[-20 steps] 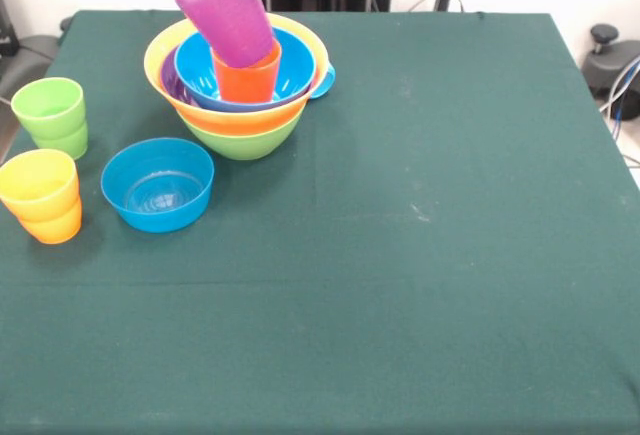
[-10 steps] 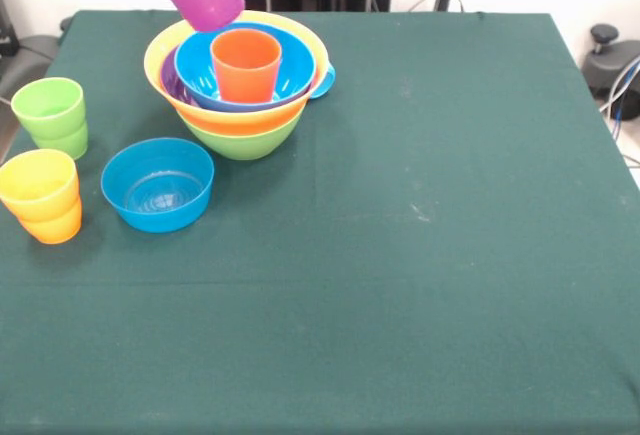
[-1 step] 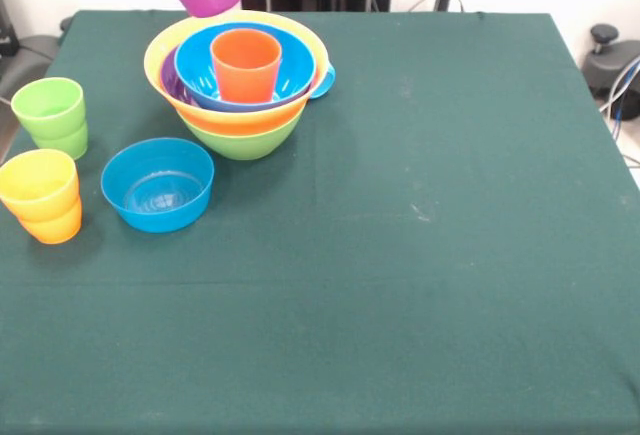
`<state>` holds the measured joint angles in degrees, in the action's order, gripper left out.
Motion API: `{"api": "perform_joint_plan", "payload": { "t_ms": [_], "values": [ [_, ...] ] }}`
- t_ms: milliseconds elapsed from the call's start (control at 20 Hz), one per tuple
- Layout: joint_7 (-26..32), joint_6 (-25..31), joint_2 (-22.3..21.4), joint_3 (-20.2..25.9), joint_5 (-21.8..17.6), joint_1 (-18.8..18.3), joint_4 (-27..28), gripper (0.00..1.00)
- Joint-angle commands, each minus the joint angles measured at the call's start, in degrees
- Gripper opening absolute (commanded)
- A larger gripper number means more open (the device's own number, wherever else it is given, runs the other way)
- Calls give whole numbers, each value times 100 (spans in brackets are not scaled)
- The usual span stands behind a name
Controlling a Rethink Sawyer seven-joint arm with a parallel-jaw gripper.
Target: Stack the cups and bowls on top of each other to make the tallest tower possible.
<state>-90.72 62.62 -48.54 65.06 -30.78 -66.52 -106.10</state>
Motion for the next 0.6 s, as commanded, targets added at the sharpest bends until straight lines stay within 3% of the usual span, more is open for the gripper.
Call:
{"api": "perform_joint_plan", "payload": {
  "t_ms": [50, 600],
  "values": [
    [1212, -80, -14, 71, -367, 142, -674, 0],
    [818, -613, -21, -29, -607, 169, -1079, 0]
  ]
}}
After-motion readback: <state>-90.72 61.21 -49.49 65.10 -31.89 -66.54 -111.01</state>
